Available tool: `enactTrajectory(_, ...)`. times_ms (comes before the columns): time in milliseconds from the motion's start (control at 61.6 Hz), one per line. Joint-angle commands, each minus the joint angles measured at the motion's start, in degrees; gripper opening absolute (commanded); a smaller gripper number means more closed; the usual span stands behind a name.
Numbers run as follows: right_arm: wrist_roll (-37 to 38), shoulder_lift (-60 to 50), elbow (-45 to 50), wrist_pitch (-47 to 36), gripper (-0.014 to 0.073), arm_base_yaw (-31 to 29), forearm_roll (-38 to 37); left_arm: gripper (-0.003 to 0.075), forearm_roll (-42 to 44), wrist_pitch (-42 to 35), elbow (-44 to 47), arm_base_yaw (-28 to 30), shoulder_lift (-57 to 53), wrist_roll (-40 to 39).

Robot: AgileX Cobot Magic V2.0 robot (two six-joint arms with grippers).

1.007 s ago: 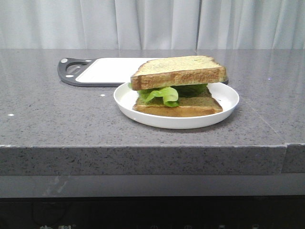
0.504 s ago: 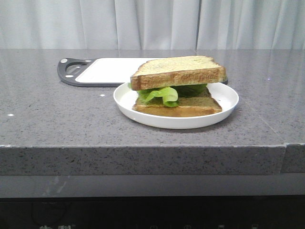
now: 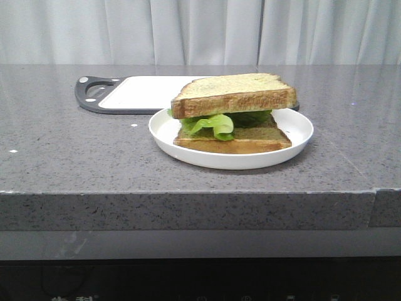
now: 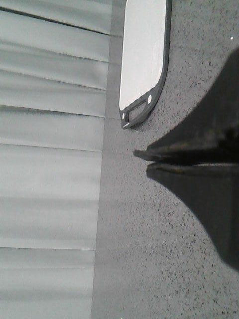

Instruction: Left arm grabs bread, right arm adds lettuce

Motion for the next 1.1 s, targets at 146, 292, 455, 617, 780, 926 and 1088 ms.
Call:
enactTrajectory(146, 4.0, -1.17, -0.17, -5.14, -0.0118, -0.36, -5.9, -0.002, -0.45, -4.81, 0.41, 0.13, -0.95, 0.11)
enactTrajectory(292, 4.0, -1.17, -0.17, -5.14, -0.0118, -0.36, -6.14, -0.002, -0.45, -4.81, 0.41, 0.13, -0.95, 0.11)
enactTrajectory(455, 4.0, -1.17, -0.17, -5.15, -0.0118, -0.36, -6.13, -0.002, -0.45, -4.81, 0.41, 0.13, -0.95, 0.11)
enactTrajectory(617, 4.0, -1.17, -0.17, -5.15, -0.0118, -0.36, -6.13, -0.002, -0.45, -4.81, 0.41, 0.13, -0.95, 0.11)
enactTrajectory(780, 4.0, -1.17, -0.17, -5.15, -0.0118, -0.36, -6.13, -0.002, -0.45, -4.81, 0.41, 0.13, -0.95, 0.11)
enactTrajectory(926, 4.0, -1.17, -0.17, -5.15, -0.0118, -0.36, -6.13, -0.002, -0.45, -4.81, 0.41, 0.13, -0.95, 0.11)
enactTrajectory(1088, 4.0, -1.17, -0.17, -5.15, -0.0118, -0.36, -6.13, -0.002, -0.45, -4.81, 0.41, 0.13, -0.95, 0.11)
